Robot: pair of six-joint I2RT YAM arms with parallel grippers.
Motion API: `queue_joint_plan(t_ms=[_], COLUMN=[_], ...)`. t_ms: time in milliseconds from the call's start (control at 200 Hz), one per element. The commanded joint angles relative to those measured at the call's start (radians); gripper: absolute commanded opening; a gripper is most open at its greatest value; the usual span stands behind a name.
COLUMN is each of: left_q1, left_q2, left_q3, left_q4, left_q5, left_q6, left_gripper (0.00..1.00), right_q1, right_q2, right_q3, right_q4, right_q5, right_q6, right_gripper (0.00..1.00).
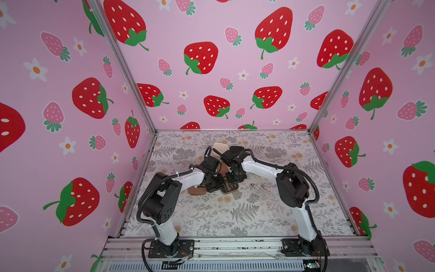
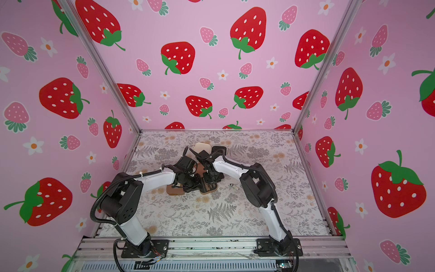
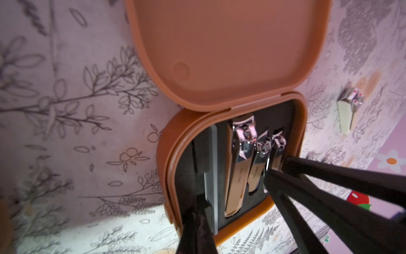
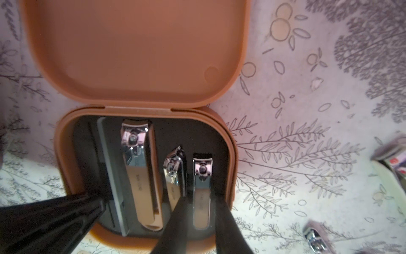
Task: Organize nail clipper sets
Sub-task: Place the nail clipper in the storage box.
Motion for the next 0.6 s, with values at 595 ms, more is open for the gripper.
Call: queue_joint_plan(t_ms=[595], left_q1=[-0.003], left_q2=[0.011], left_q3=[0.018], left_q4=[-0.058], left_q5=[-0.015], left_q6=[0.004], left_gripper=[0.0], right_q1=[0.022], right_q2=[-0.126], right_q3=[-0.055], right_q4=[-0.042], right_q5=[0.041], right_q6=[0.004], right_gripper=[0.22])
